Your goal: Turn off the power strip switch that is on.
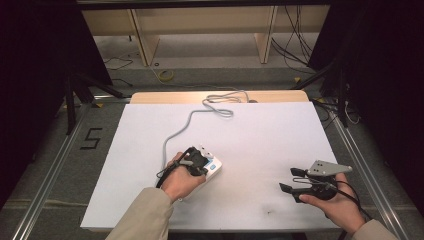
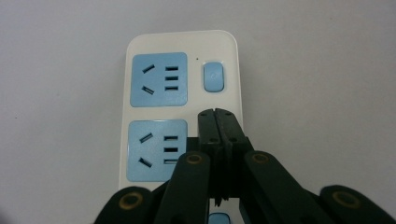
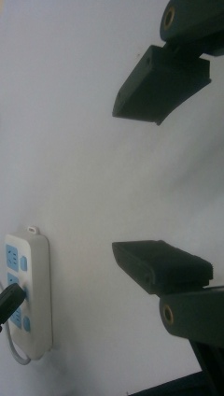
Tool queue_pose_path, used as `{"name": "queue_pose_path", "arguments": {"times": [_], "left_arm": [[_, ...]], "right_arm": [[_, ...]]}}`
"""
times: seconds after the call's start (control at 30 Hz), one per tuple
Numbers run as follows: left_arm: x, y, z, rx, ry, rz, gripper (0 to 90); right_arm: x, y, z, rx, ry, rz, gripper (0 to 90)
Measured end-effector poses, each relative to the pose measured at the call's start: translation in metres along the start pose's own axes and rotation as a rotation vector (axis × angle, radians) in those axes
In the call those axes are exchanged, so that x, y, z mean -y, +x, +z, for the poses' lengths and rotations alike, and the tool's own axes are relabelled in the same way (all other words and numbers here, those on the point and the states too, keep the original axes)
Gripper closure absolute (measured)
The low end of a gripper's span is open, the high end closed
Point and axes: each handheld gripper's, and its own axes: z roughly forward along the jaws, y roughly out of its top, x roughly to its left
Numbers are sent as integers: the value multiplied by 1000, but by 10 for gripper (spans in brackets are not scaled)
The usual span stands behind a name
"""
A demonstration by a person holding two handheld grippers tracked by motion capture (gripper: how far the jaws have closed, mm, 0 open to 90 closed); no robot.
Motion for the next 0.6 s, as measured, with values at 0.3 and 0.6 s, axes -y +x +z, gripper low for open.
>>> {"name": "queue_pose_path", "arguments": {"times": [0.3,0.6], "left_arm": [[-4,0,1,-6,27,-2,900],[-6,-2,1,-9,43,15,900]], "right_arm": [[0,0,0,-3,6,-5,300],[0,0,0,-3,5,-6,300]]}}
